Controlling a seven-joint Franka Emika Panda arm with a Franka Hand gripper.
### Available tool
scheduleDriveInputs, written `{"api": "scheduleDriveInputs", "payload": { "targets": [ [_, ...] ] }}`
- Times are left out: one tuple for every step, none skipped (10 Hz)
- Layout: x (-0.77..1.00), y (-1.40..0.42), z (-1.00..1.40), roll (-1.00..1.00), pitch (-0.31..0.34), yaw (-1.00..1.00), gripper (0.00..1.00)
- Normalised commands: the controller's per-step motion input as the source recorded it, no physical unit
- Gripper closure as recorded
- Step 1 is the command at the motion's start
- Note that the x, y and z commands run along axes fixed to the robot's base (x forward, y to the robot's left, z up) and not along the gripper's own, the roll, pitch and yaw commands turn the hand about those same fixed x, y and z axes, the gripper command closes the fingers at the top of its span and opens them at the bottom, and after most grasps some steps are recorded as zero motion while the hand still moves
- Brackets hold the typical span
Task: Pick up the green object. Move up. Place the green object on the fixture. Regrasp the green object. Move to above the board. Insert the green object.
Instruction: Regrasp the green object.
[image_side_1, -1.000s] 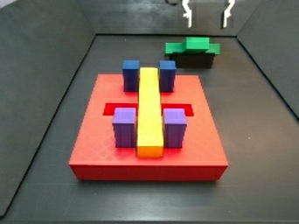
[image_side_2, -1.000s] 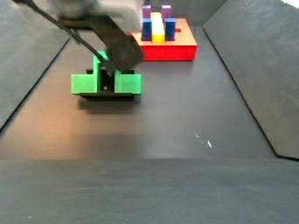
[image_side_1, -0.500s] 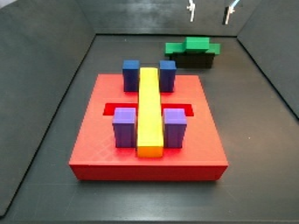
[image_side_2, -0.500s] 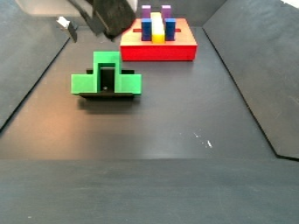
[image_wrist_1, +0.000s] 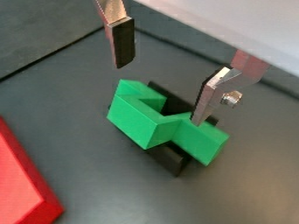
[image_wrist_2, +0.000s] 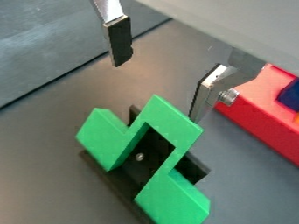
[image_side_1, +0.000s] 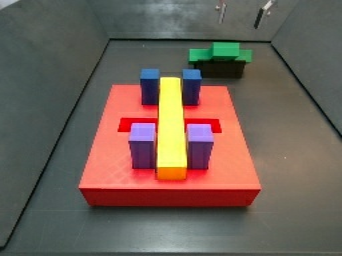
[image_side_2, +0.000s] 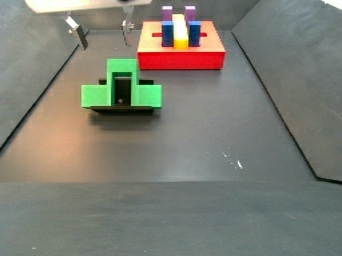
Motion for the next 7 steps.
{"api": "scheduleDriveInputs", "payload": {
  "targets": [
    [-0.03, -0.12, 0.0, 1.0, 0.031, 0.24, 0.0],
    [-0.04, -0.13, 0.0, 1.0, 0.017, 0.24, 0.0],
    [-0.04, -0.15, 0.0, 1.0, 0.0, 0.25, 0.0],
    [-0.05, -0.15, 0.0, 1.0, 0.0, 0.27, 0.0],
    [-0.05, -0.15, 0.0, 1.0, 0.0, 0.27, 0.0],
    [-0.03, -0.16, 0.0, 1.0, 0.0, 0.27, 0.0],
    [-0.02, -0.17, 0.0, 1.0, 0.0, 0.27, 0.0]
  ]
}}
